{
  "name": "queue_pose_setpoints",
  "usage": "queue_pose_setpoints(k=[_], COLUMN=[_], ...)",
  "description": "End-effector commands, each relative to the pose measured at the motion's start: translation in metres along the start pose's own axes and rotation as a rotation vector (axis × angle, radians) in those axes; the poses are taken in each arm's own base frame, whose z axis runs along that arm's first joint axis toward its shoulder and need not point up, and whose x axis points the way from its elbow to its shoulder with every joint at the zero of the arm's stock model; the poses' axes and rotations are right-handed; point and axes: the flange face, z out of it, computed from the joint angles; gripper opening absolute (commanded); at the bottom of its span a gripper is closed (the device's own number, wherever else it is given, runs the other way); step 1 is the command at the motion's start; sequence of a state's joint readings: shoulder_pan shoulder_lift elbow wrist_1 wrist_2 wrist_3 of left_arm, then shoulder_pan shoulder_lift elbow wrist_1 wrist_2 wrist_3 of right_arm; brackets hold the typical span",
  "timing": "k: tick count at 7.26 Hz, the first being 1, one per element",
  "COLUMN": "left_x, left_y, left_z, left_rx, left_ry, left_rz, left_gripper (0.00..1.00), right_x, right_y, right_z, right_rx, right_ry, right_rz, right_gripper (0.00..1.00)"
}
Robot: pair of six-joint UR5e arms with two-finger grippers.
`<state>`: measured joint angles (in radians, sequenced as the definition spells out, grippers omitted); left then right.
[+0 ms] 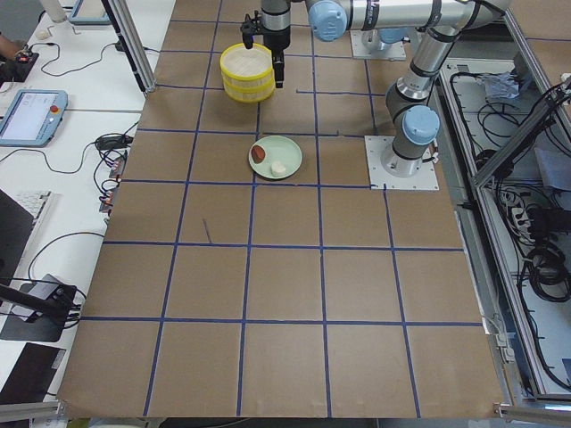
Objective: Place buns in different layers of steamer
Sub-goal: 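Move left gripper over the green plate while right gripper approaches the steamer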
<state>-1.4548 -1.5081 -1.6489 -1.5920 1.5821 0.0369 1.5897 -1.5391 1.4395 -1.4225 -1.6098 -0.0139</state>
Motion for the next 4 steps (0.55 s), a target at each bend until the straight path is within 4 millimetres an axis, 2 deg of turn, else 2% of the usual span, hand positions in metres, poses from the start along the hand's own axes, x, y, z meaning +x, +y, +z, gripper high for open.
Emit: queue_pose_setpoints(k=[1, 3, 4], left_x=[-0.001, -0.001, -0.001], left_y=[0.000, 0.000, 0.001], left_z=[0.001, 0.004, 0.007], left_rx=[-0.004, -0.010, -0.014], left_ry=[-0.005, -0.005, -0.005], left_rz=[-0.001, 0.001, 0.001], left_gripper=[1.00, 1.00, 1.00], right_x=[0.003, 0.001, -0.001], right_y=[0.003, -0.001, 0.002], right_z=[0.003, 0.004, 0.014], right_rx=[0.001, 0.008, -0.028], right_ry=[-0.013, -0.062, -0.057], right_rz=[0.011, 0.007, 0.002], right_gripper=[1.00, 1.00, 1.00])
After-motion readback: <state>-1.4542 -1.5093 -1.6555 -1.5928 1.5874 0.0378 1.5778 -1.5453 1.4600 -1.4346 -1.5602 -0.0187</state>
